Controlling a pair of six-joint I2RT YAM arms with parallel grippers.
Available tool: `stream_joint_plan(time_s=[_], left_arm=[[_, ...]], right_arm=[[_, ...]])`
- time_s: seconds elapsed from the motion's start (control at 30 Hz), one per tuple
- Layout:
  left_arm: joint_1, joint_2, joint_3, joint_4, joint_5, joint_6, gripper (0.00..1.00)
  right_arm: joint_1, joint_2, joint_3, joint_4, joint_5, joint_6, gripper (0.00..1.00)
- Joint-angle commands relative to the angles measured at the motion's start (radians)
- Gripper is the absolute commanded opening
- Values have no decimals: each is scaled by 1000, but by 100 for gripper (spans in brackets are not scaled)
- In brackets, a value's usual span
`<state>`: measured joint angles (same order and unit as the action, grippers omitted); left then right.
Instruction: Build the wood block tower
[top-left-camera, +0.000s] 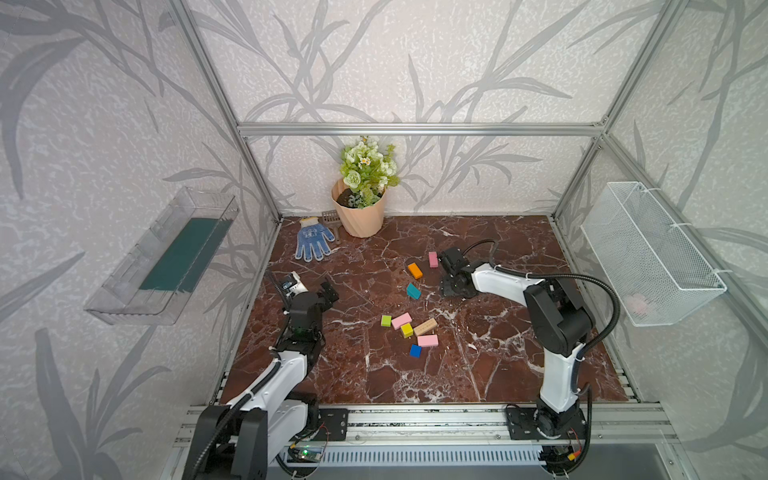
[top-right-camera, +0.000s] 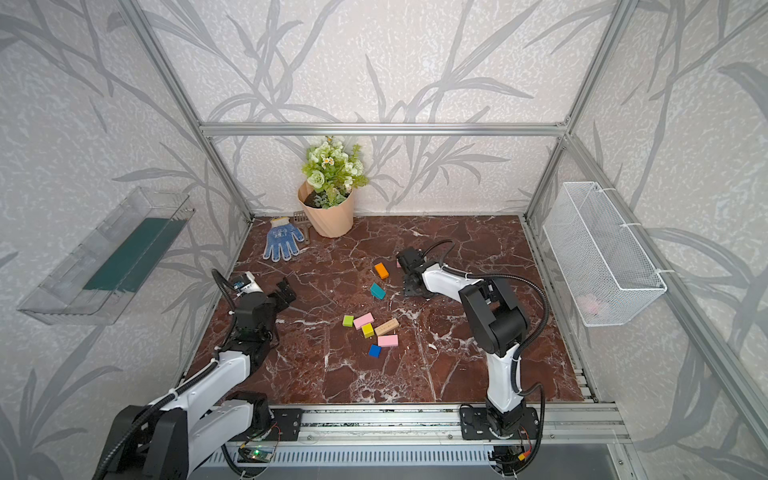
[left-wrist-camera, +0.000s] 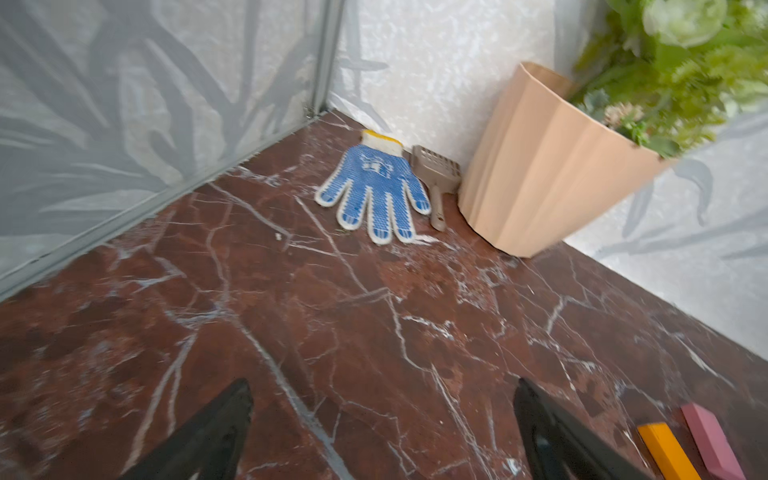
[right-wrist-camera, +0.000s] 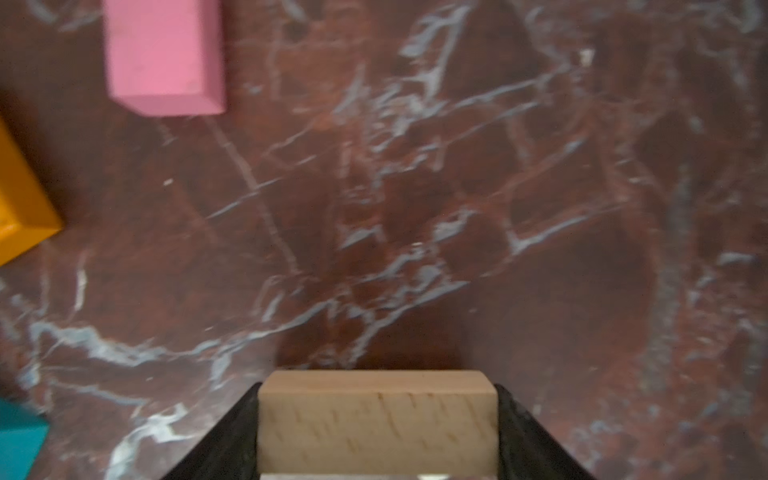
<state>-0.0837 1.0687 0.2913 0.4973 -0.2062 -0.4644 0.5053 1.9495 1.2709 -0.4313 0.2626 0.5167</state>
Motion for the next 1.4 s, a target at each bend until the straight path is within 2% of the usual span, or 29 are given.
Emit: stream_joint_plan(time_s=[0.0, 0.1, 0.27, 0.37, 0.67, 0.73, 0.77, 0.87, 0.93, 0.97, 1.07, 1.1, 1.17, 1.2, 1.23, 1.3, 1.33, 1.37], left_arm=[[-6, 111, 76, 72, 229, 104, 99], [-47, 216, 183, -21, 257, 153, 99], [-172, 256, 236, -69, 148, 255, 99], [-213, 280, 258, -80, 134, 295, 99], [-229, 327, 308, -123, 182, 313, 98], [-229, 345, 331, -161, 156, 298, 89], [-229, 359, 358, -198, 123, 287, 98], [-223, 402, 454, -358, 41, 231, 99], [-218, 418, 479, -374, 105, 240, 99], [-218, 417, 480, -357, 175, 266, 99], [-217, 384, 500, -423, 309, 411, 99], [-217, 356, 508, -477, 283, 427, 99], [-209, 304, 495, -548, 138, 385, 99], [-191, 272, 483, -583, 137, 372, 99], [-165, 241, 454, -582, 168, 342, 99], [-94, 186, 339, -433, 362, 315, 99], [-81, 165, 339, -467, 422, 337, 99], [-88, 162, 325, -437, 395, 348, 99]], right_arm=[[-54, -38, -11, -11, -26, -39, 65], [-87, -23, -14, 2, -43, -71, 63], [-103, -10, -19, 45, -63, -110, 63], [-105, 1, -2, 51, -61, -116, 63], [-125, 14, 13, 54, -69, -116, 63], [-125, 19, 17, 52, -70, -114, 63], [-126, 20, 18, 50, -70, -113, 63], [-126, 22, 11, 50, -73, -110, 64], [-126, 27, 10, 51, -77, -109, 65], [-126, 30, 9, 50, -77, -109, 66], [-127, 35, 8, 51, -79, -108, 66], [-126, 35, 6, 52, -77, -106, 66], [-126, 35, 5, 52, -77, -104, 66], [-126, 33, 3, 52, -76, -102, 67], [-126, 32, 1, 53, -76, -101, 67], [-126, 26, -5, 55, -76, -98, 68], [-126, 24, -8, 56, -78, -98, 68], [-127, 21, -11, 56, -80, -98, 68]])
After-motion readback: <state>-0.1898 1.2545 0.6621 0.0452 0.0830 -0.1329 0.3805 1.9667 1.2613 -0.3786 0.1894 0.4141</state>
